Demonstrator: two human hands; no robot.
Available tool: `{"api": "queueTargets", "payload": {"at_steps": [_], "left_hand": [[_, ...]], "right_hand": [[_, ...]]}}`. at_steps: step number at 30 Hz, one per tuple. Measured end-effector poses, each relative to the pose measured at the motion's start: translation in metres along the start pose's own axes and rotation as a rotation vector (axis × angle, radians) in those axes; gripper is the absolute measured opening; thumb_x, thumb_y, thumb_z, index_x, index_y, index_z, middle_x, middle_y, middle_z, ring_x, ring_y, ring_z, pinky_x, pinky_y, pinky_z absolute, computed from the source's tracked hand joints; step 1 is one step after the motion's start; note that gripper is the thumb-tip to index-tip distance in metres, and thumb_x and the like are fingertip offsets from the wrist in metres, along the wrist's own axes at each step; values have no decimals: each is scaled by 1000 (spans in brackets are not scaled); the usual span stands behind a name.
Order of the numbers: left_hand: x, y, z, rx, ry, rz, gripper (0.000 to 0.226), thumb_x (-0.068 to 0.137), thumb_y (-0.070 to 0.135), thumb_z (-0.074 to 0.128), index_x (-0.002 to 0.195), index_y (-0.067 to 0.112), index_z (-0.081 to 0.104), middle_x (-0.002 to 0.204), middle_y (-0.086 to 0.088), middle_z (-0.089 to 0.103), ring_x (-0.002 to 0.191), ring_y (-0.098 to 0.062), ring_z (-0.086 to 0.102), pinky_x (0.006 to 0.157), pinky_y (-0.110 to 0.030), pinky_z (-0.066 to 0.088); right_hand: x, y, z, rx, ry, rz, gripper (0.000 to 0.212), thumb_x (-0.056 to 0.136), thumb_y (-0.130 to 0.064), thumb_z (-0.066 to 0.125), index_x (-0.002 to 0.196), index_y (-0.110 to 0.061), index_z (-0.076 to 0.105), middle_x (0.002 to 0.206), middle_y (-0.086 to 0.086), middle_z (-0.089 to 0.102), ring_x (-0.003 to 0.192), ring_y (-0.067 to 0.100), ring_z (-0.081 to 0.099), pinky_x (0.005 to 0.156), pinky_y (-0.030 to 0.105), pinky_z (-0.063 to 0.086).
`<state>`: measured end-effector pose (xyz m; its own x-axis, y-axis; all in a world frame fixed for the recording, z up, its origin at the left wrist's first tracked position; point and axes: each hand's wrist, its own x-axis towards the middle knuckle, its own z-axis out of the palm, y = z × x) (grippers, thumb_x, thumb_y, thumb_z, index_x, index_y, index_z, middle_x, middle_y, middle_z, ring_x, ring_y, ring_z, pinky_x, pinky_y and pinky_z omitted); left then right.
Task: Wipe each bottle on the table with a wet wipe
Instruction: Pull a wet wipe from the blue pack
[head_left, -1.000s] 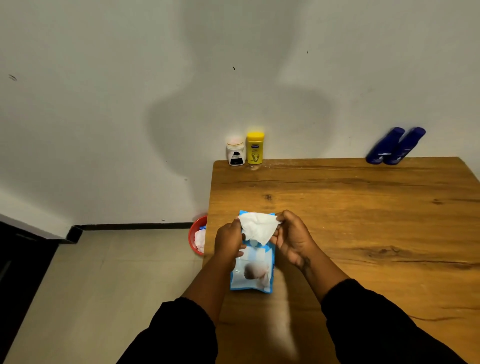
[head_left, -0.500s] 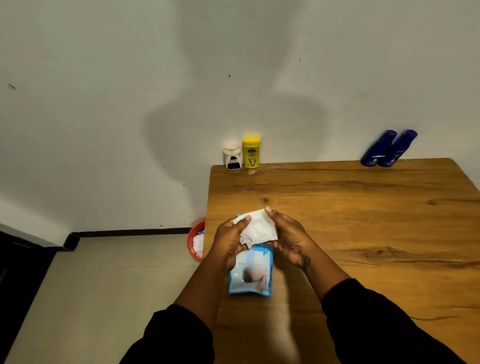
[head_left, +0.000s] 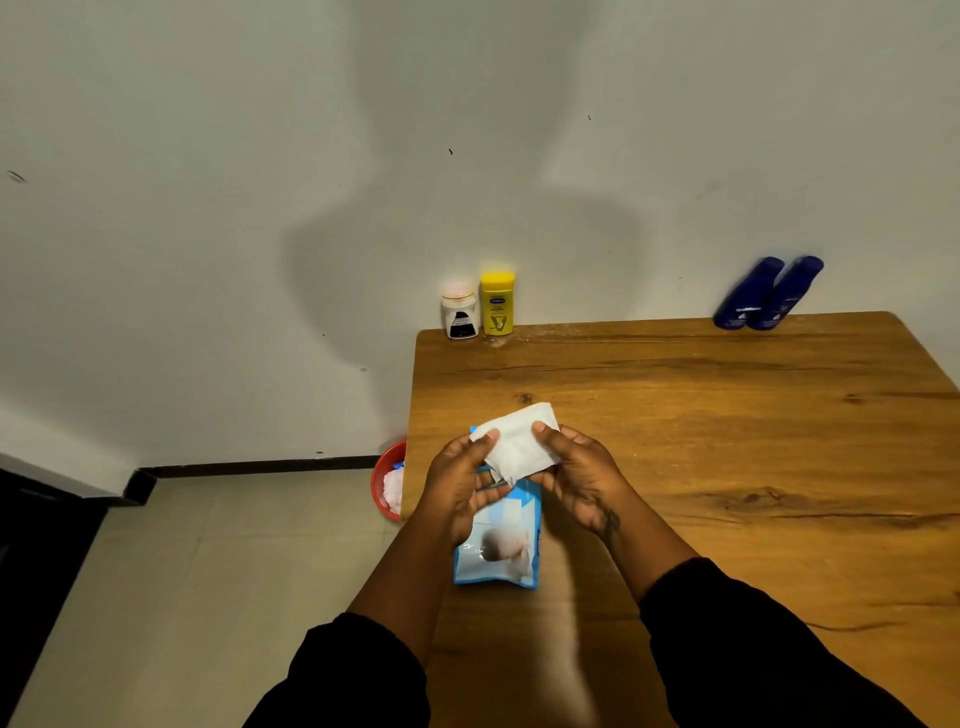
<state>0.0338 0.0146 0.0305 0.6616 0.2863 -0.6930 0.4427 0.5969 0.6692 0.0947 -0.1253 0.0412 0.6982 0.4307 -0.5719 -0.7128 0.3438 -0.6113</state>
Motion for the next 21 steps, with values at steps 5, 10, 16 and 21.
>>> {"api": "queueTargets", "payload": {"at_steps": [5, 10, 16, 21], "left_hand": [[3, 2, -1, -46, 122, 0, 30, 96, 6, 58, 126, 6, 56, 114, -21, 68, 87, -31, 70, 56, -32, 60], [9, 0, 2, 239, 383, 178, 45, 88, 9, 69, 128, 17, 53, 125, -13, 62, 105, -31, 67, 80, -41, 60], [1, 12, 18, 420, 258, 282, 18, 89, 33, 69, 95, 16, 68, 98, -6, 73, 82, -19, 68, 73, -35, 57], [1, 1, 22, 298, 54, 119, 27, 85, 31, 75, 101, 10, 72, 90, -9, 74, 68, -15, 64, 64, -28, 57]], "right_hand": [[-2, 0, 2, 48, -36, 66, 16, 90, 2, 55, 104, 2, 62, 98, 25, 69, 85, 34, 70, 81, 42, 56], [-1, 0, 5, -23, -11, 66, 21, 90, 8, 52, 109, 2, 60, 97, 25, 70, 80, 32, 70, 74, 40, 59], [5, 3, 8, -318, 99, -98, 7, 84, 4, 65, 88, -1, 62, 76, 16, 67, 63, 19, 65, 61, 25, 60], [3, 5, 6, -478, 15, -148, 12, 83, 5, 65, 92, -3, 69, 84, 14, 71, 75, 19, 67, 72, 28, 56]]}}
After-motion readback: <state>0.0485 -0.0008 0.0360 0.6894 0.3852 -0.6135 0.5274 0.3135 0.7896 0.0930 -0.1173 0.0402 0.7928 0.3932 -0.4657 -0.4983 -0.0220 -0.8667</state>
